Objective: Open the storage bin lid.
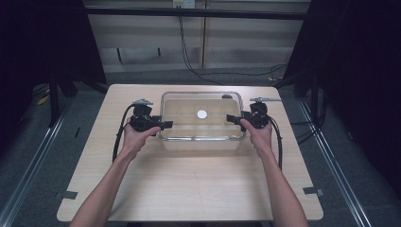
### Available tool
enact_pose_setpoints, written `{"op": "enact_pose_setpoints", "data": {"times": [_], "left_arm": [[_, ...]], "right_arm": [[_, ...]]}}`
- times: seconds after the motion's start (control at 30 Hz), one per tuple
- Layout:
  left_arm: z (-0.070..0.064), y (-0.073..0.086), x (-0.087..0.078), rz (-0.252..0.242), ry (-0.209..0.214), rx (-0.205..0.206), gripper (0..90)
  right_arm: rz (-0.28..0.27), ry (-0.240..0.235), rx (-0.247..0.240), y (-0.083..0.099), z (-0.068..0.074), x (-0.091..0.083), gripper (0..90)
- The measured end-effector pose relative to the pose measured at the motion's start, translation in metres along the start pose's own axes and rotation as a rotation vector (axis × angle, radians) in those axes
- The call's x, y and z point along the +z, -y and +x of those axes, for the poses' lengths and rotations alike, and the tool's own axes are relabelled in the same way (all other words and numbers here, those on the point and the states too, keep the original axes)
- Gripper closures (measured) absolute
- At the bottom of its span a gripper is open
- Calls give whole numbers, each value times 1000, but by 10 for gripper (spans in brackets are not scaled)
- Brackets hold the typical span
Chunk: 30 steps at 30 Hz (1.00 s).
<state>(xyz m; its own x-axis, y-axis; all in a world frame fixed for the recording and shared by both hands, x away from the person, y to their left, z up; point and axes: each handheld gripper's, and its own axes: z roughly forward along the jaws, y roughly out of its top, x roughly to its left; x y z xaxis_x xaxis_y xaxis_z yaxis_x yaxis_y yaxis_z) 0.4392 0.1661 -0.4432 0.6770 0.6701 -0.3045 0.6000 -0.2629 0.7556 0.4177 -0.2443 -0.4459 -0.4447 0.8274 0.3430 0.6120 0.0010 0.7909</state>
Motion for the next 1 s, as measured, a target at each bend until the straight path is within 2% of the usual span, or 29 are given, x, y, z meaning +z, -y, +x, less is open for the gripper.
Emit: {"op": "enact_pose_setpoints", "data": {"times": [0.1,0.27,0.4,0.73,0.87,1.0], "left_arm": [[1,-1,-4,-21,7,6,391],[-3,-4,-8,-36,-2,7,436],[-4,-6,-11,-44,4,16,474],[-8,-10,-20,-66,-5,41,541],[-9,-10,-22,-72,-7,50,560],[-13,-12,-26,-81,-16,62,573]], "right_arm": [[-21,-12,2,-1,0,-4,231],[-40,-2,3,-2,-1,-10,349],[-81,4,10,-1,-4,-16,442],[-109,-4,25,-4,-4,-25,543],[-113,-7,24,-6,-3,-28,557],[-107,-11,45,-8,-2,-33,582]]}}
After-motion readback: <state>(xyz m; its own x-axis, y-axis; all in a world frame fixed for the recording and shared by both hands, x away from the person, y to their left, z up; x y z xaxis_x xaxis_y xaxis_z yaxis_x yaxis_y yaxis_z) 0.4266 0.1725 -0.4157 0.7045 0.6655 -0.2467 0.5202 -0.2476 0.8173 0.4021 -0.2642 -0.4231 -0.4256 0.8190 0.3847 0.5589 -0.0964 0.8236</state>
